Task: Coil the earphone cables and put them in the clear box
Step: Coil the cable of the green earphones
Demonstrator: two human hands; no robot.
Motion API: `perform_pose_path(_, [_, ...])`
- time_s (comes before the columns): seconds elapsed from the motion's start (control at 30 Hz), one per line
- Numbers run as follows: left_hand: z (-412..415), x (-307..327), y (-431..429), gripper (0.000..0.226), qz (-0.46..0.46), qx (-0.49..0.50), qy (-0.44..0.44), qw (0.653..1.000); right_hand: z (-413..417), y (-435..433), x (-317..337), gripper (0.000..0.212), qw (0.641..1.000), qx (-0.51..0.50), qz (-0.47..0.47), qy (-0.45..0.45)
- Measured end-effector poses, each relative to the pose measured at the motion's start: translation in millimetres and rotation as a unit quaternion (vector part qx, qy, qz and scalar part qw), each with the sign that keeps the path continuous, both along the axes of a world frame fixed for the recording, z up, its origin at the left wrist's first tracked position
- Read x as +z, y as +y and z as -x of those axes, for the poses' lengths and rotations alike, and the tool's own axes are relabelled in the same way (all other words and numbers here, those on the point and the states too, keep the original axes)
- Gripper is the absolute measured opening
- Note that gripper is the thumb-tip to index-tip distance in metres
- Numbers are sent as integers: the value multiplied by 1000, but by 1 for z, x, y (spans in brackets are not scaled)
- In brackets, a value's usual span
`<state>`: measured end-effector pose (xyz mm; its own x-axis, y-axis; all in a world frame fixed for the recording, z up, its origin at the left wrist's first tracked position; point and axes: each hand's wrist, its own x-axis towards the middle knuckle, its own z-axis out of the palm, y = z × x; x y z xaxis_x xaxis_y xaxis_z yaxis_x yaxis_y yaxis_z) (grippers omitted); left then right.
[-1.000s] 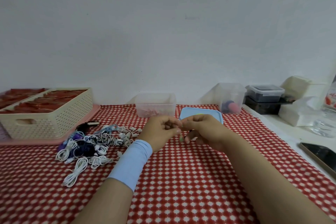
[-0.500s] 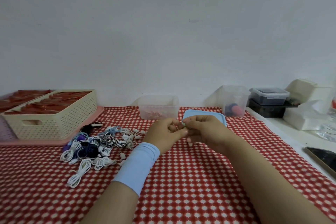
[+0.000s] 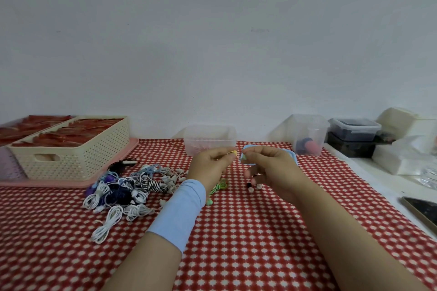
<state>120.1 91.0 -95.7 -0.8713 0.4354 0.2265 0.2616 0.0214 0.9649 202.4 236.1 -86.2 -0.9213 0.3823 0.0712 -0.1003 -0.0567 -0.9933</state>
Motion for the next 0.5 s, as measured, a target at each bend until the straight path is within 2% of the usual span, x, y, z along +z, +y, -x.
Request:
perform_pose_path(0.2, [-2,5,0,11,-20,-5,-17,1000,-1,-1,0,17,1000,27,-9,12])
perform_pose_path(0.4, [-7,5,-2,18,-32,-34,-22,999,-5,0,3,15,999,6,-35,15])
perform_pose_path(0.5, [-9,4,-3,16,-36,-43,-39,998,-5,0,4,15,1000,2,-13,8])
